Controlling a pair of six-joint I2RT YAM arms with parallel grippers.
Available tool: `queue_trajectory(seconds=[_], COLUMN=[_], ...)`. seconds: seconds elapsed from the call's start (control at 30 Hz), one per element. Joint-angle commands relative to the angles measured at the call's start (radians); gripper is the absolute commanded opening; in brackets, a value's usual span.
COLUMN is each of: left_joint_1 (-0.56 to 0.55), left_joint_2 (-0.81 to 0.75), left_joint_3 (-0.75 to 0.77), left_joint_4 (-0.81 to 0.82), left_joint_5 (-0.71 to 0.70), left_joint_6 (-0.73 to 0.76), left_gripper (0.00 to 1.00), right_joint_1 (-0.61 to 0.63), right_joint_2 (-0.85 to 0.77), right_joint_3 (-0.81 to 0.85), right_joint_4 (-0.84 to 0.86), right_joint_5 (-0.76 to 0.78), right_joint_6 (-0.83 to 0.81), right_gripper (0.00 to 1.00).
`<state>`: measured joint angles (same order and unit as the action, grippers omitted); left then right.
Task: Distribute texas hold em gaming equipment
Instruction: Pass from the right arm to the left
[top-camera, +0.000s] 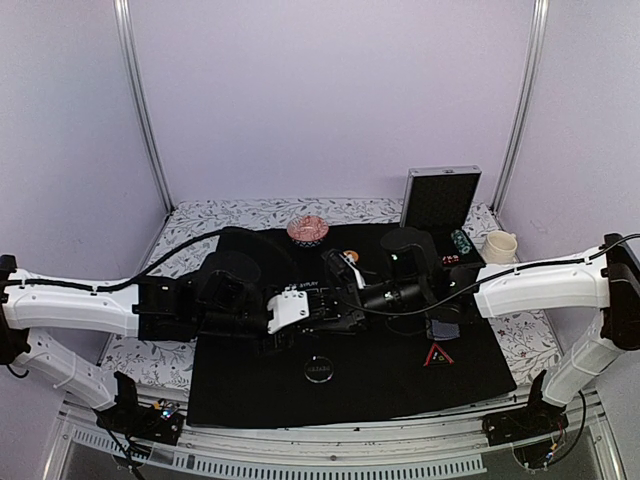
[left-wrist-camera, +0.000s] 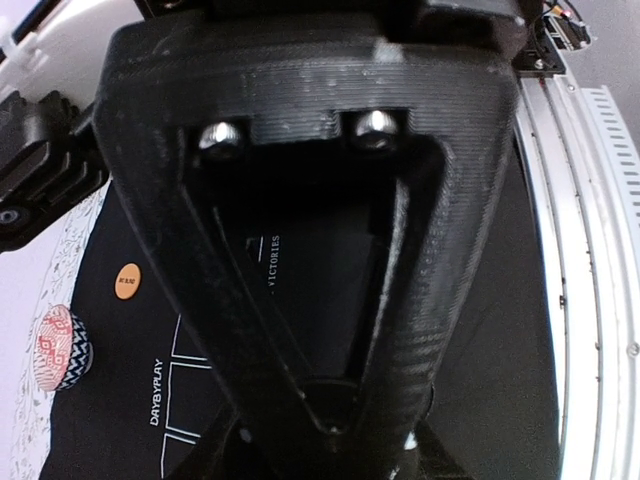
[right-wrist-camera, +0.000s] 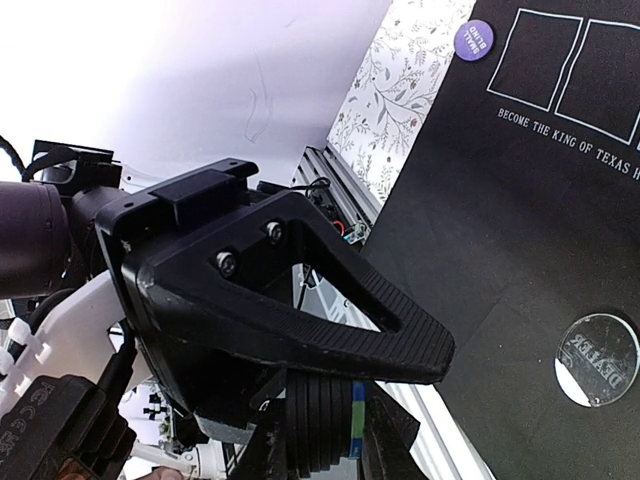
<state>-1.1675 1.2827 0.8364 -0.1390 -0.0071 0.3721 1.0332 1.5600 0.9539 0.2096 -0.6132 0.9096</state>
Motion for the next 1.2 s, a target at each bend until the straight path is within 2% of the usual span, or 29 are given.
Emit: queue_trajectory(seconds=[0.0, 0.1, 0.17, 0.3, 0.4, 0.67, 0.73, 0.83, 0.9, 1.0, 1.17], left_joint_1=[-0.011, -0.011, -0.010, -0.011, -0.008, 0.060, 0.113, 0.216, 0.279, 0.328, 0.380], left_joint_2=[-0.031, -0.032, -0.031, -0.025, -0.017, 0.038, 0.062, 0.109, 0.169, 0.301, 0.579], left_joint_3=[-0.007, -0.007, -0.003, 0.004, 0.008, 0.044, 0.067, 0.123, 0.200, 0.342, 0.605], left_joint_4=[0.031, 0.025, 0.015, -0.004, -0.016, -0.079, -0.095, -0.113, -0.123, -0.142, -0.196], left_joint_5=[0.019, 0.019, 0.021, 0.013, -0.012, -0.009, 0.002, 0.038, 0.053, -0.015, -0.007], left_joint_6=[0.000, -0.004, -0.009, -0.016, -0.018, -0.060, -0.086, -0.142, -0.171, -0.188, -0.207], left_gripper=[0.00, 0.00, 0.00, 0.00, 0.00, 0.00, 0.00, 0.00, 0.00, 0.00, 0.00], right_joint_1=[0.007, 0.007, 0.005, 0.002, -0.003, -0.056, -0.101, -0.154, -0.178, -0.202, -0.213], right_joint_2=[0.021, 0.020, 0.016, 0.019, 0.021, -0.019, -0.068, -0.138, -0.175, -0.214, -0.249], right_joint_3=[0.043, 0.047, 0.055, 0.091, 0.109, 0.110, 0.088, 0.078, 0.077, 0.083, 0.082], right_joint_4=[-0.047, -0.068, -0.096, -0.168, -0.186, -0.254, -0.298, -0.433, -0.509, -0.576, -0.608], right_joint_5=[0.023, 0.041, 0.062, 0.090, 0.088, 0.115, 0.167, 0.349, 0.435, 0.516, 0.519], right_joint_6=[-0.041, -0.051, -0.061, -0.093, -0.117, -0.152, -0.166, -0.198, -0.232, -0.275, -0.300], right_gripper=[0.02, 0.04, 0.12, 0.41, 0.51, 0.59, 0.59, 0.61, 0.62, 0.62, 0.63])
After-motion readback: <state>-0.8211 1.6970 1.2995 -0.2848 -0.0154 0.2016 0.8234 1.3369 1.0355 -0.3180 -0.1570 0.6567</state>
